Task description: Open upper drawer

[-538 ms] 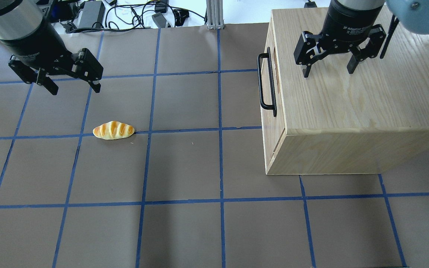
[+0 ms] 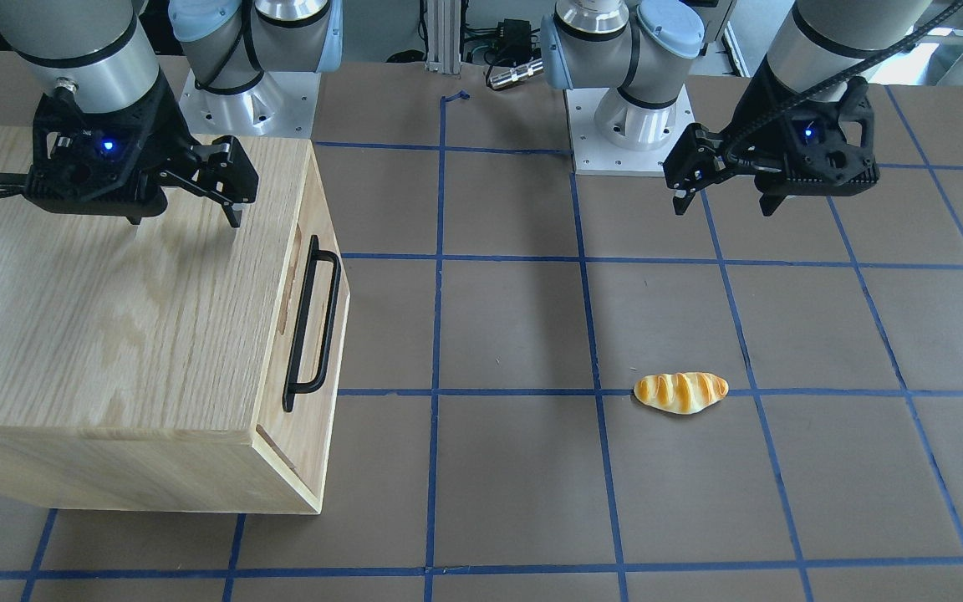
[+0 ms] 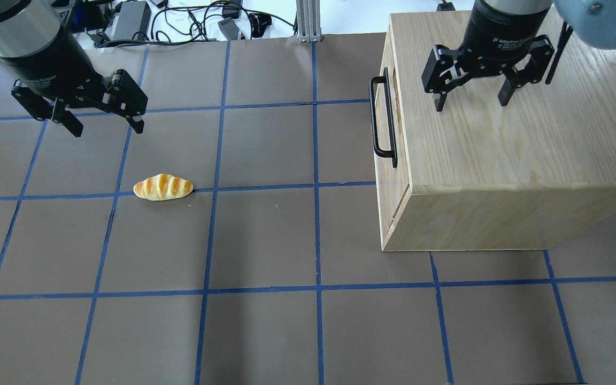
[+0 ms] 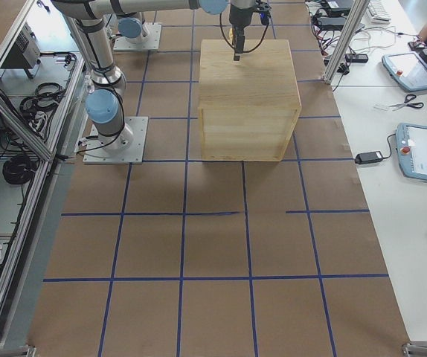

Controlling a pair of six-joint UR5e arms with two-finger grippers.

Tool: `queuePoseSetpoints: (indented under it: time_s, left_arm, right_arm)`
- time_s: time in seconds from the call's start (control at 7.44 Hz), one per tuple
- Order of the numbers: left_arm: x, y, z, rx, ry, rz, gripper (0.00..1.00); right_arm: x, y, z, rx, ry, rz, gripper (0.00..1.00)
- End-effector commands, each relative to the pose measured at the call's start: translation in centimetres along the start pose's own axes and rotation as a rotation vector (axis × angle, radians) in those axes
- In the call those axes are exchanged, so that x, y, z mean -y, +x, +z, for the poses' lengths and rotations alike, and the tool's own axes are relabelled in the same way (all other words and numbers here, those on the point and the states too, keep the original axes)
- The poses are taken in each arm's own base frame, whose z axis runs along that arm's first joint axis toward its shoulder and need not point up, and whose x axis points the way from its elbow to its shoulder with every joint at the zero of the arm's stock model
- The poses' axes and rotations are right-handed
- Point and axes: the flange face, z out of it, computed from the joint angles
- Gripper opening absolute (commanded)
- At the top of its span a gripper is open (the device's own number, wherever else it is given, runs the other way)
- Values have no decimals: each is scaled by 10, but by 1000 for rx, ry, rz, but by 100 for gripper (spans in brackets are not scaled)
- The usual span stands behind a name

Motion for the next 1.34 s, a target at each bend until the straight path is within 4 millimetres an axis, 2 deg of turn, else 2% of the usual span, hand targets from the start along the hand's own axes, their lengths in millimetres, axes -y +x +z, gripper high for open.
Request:
queuePoseSetpoints:
  time_s: [0.0, 0.27, 0.54, 1.21]
  left_arm:
    - [1, -1, -3, -7, 8, -1, 100]
    - [2, -3, -6, 2, 10, -6, 100]
    - [5, 2, 6, -13, -15, 2, 100]
    - [15, 4, 9, -22, 7, -9, 100]
  right_arm:
    - [0, 0, 0, 0, 0, -1, 100]
    - [0, 0, 0, 0, 0, -1, 100]
    - [0, 0, 1, 0, -1, -1, 100]
    - [0, 0, 0, 0, 0, 1, 100]
